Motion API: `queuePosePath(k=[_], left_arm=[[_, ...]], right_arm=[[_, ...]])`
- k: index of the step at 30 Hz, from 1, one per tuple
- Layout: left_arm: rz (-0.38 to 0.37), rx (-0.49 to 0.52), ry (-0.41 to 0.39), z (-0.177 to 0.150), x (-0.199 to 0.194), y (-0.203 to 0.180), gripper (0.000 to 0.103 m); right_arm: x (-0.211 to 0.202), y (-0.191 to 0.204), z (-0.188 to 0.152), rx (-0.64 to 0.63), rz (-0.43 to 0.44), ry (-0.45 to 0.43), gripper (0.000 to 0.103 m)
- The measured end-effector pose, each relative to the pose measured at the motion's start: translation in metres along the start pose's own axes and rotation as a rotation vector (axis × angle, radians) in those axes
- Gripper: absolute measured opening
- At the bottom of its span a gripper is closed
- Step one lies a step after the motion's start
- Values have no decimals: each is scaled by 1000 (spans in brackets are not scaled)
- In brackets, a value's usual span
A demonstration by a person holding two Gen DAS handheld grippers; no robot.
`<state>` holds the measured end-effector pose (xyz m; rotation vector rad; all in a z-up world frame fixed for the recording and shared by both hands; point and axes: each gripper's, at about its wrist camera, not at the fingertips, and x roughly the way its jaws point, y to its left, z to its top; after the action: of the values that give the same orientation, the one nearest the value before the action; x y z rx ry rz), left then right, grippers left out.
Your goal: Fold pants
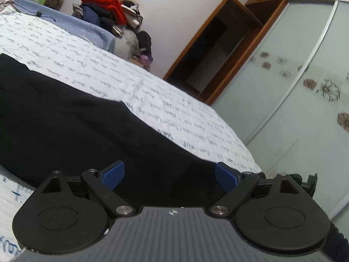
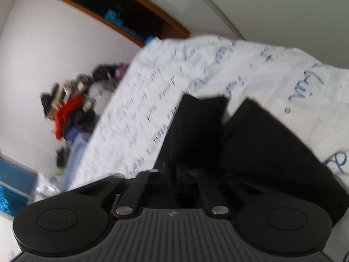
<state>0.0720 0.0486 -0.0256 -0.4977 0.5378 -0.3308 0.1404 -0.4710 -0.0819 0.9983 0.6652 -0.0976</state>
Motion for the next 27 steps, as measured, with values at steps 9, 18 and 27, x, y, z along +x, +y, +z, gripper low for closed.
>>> queuePosePath(k=[9, 18, 27], left_arm=[[8, -44, 172, -11, 36, 9, 94], [-49, -58, 212, -6, 34, 13, 95], [-77, 25, 226, -9, 43, -14, 95]], right_arm=[[-19, 3, -1, -30, 88, -89, 4], [-102, -24, -11, 5, 112, -100, 4], [-100, -55, -20, 93, 97, -87, 5]])
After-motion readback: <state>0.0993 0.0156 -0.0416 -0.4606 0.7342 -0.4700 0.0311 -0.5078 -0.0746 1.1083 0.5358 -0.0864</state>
